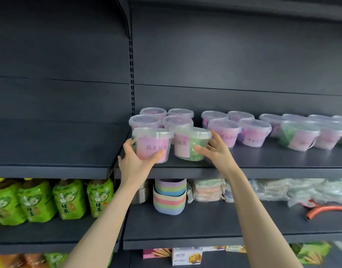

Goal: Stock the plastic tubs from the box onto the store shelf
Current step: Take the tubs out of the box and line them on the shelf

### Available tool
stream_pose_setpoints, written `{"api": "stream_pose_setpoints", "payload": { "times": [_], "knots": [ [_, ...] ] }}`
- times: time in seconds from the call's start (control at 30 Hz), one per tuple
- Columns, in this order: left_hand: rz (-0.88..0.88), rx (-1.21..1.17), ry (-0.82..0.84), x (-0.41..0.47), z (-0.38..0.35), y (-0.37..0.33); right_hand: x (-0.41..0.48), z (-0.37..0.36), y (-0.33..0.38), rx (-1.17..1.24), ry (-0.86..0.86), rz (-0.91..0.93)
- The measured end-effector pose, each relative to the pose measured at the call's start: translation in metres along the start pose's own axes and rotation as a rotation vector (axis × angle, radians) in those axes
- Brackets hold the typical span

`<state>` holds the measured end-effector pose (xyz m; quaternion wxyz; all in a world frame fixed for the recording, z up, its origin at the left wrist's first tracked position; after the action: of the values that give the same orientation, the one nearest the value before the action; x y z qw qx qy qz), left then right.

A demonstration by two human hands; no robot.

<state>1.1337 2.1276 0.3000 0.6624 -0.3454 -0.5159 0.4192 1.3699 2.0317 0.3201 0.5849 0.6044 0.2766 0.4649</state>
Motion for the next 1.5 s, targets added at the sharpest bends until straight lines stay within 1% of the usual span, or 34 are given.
{"api": "stream_pose_setpoints", "payload": {
  "times": [0.07,0.17,0.3,0.37,0.43,0.5,0.53,0.6,0.63,0.7,0.77,0.87,0.9,0.93,1.03,1.1,1.2,1.23,1.37,1.5],
  "knots": [
    [-0.053,0.1,-0.018,-0.002,-0.005,0.0,-0.004,0.007,-0.005,-0.078,-0.027,-0.023],
    [-0.134,0.187,-0.057,-0.007,-0.009,0.003,-0.013,0.0,-0.002,-0.244,-0.164,0.021],
    [-0.214,0.197,-0.142,-0.013,-0.006,0.003,-0.01,-0.026,0.004,-0.436,-0.363,0.103],
    [-0.232,0.178,-0.162,-0.015,-0.004,0.003,-0.009,-0.022,0.004,-0.448,-0.435,0.131],
    [-0.237,0.168,-0.171,-0.017,-0.003,0.003,-0.009,-0.01,-0.004,-0.343,-0.396,0.149],
    [-0.232,0.184,-0.179,-0.016,-0.004,0.003,-0.01,0.001,-0.011,-0.19,-0.269,0.128],
    [-0.236,0.207,-0.182,-0.016,-0.005,0.003,-0.009,0.003,-0.013,-0.15,-0.188,0.111],
    [-0.24,0.281,-0.196,-0.016,-0.006,0.002,-0.008,-0.002,-0.011,-0.214,-0.066,0.094],
    [-0.236,0.324,-0.208,-0.017,-0.007,0.002,-0.007,-0.006,-0.01,-0.296,-0.058,0.09],
    [-0.231,0.396,-0.235,-0.021,-0.008,0.002,-0.007,-0.013,-0.007,-0.43,-0.115,0.065],
    [-0.218,0.411,-0.242,-0.023,-0.01,0.001,-0.008,-0.019,-0.006,-0.447,-0.19,0.065],
    [-0.137,0.317,-0.228,-0.017,-0.011,0.001,-0.011,-0.018,-0.005,-0.432,-0.377,0.088],
    [-0.122,0.293,-0.228,-0.014,-0.01,0.0,-0.012,-0.018,-0.005,-0.422,-0.403,0.096],
    [-0.117,0.279,-0.226,-0.012,-0.011,-0.002,-0.012,-0.017,-0.007,-0.398,-0.39,0.099],
    [-0.108,0.254,-0.198,-0.004,-0.011,-0.004,-0.012,-0.014,-0.011,-0.297,-0.263,0.093],
    [-0.111,0.243,-0.191,-0.002,-0.01,-0.003,-0.012,-0.015,-0.009,-0.328,-0.219,0.068],
    [-0.134,0.272,-0.196,-0.003,-0.009,-0.002,-0.012,-0.022,-0.003,-0.567,-0.293,0.026],
    [-0.142,0.294,-0.2,-0.004,-0.01,-0.001,-0.012,-0.025,-0.003,-0.612,-0.31,0.028],
    [-0.166,0.358,-0.232,-0.006,-0.01,0.002,-0.014,-0.022,-0.006,-0.578,-0.31,0.033],
    [-0.156,0.372,-0.228,-0.006,-0.012,0.004,-0.02,-0.023,-0.007,-0.64,-0.314,0.064]
  ]
}}
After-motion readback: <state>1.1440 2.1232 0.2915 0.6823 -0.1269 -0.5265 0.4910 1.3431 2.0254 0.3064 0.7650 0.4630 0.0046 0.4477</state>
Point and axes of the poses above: each hand's wrist, its own x-axis towards the middle knuckle, its own z-axis out of the back of the hand, y = z × x, the point moved 6 cm from there along x, towards the middle knuckle, and after that the axes turned 1 degree about -z, right-handed, at the moved point
